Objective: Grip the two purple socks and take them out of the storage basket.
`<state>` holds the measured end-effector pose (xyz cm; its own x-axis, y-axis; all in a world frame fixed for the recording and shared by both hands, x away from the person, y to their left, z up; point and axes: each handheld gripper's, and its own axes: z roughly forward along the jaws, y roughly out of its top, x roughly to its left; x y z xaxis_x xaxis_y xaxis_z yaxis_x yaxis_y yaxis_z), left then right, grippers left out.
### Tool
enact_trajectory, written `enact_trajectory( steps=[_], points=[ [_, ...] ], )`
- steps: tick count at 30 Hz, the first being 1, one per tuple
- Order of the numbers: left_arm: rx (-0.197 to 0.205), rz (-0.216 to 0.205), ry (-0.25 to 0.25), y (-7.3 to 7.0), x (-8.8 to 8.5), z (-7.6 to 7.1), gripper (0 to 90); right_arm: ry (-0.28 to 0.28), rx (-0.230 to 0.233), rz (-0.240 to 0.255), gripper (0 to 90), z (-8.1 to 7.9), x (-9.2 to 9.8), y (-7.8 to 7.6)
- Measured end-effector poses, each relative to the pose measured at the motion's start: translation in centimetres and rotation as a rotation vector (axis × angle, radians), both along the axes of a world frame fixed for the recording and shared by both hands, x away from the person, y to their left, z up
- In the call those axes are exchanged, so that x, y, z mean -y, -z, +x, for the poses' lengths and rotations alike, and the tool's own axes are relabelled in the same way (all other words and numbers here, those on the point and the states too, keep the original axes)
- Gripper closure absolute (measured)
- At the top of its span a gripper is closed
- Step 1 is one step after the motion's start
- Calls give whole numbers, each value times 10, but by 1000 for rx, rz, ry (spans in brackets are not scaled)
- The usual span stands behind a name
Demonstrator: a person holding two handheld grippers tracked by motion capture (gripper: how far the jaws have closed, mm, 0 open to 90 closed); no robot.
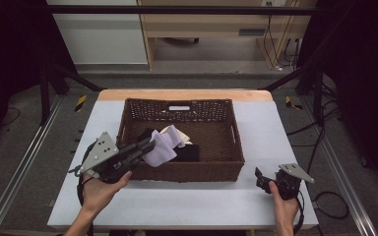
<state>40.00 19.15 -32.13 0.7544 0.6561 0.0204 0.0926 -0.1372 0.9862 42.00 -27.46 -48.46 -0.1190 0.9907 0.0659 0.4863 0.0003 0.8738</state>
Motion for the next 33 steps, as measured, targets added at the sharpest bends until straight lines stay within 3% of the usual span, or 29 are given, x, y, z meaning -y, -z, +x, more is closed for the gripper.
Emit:
enact_trajectory(
  steps=[13, 22, 33],
  points=[
    [-46, 39, 21, 29, -8, -24, 851, 2, 8, -3, 43, -1, 0, 0],
    [-102, 90, 26, 55, -6, -29, 851, 2, 10, -2, 42, -1, 0, 0],
    [-216, 157, 21, 96, 1, -29, 851, 0, 11, -5, 43, -2, 0, 0]
  ],
)
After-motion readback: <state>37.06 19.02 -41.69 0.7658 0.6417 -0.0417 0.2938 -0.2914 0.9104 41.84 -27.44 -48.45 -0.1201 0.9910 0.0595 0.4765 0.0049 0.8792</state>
